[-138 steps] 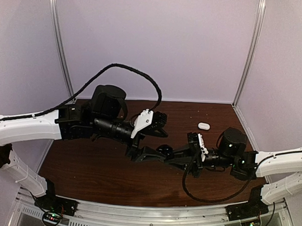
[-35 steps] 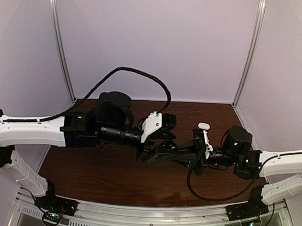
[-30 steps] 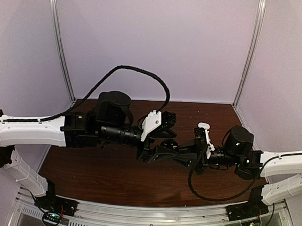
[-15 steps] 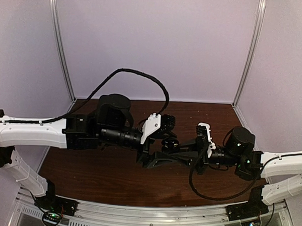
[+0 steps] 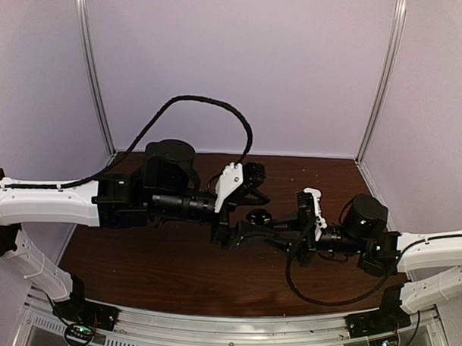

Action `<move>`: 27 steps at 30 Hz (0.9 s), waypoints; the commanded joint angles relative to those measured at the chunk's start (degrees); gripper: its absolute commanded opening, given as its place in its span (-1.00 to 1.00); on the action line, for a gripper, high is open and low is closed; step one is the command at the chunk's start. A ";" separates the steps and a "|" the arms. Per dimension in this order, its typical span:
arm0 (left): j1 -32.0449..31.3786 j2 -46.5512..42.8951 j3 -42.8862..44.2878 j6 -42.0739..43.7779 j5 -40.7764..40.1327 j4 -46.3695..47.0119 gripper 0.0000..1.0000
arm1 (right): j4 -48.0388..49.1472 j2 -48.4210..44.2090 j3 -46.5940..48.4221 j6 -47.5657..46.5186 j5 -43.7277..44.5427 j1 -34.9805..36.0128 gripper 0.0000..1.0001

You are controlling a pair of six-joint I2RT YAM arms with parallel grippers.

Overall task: Insert the wireless bluetooth earbuds into the charging case
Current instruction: Adjust the right earbud in the right side groove of the charging case.

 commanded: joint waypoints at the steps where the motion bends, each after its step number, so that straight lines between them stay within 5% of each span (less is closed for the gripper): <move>1: 0.14 -2.09 0.79 -4.19 -3.67 4.37 0.49 | 0.76 -0.32 -0.78 0.01 1.30 -0.15 -1.00; 8: 0.22 -6.04 2.74 2.73 -3.74 -2.71 0.49 | -0.41 -0.72 -0.84 1.21 1.32 -0.65 -1.00; 17: 0.21 -1.83 13.99 24.15 6.83 -28.36 0.42 | -3.42 -0.11 0.50 4.57 -2.19 -1.43 -1.00; 27: -0.06 1.08 16.64 35.12 5.95 -32.47 0.43 | -7.40 1.17 2.63 5.62 -7.00 -1.47 -1.00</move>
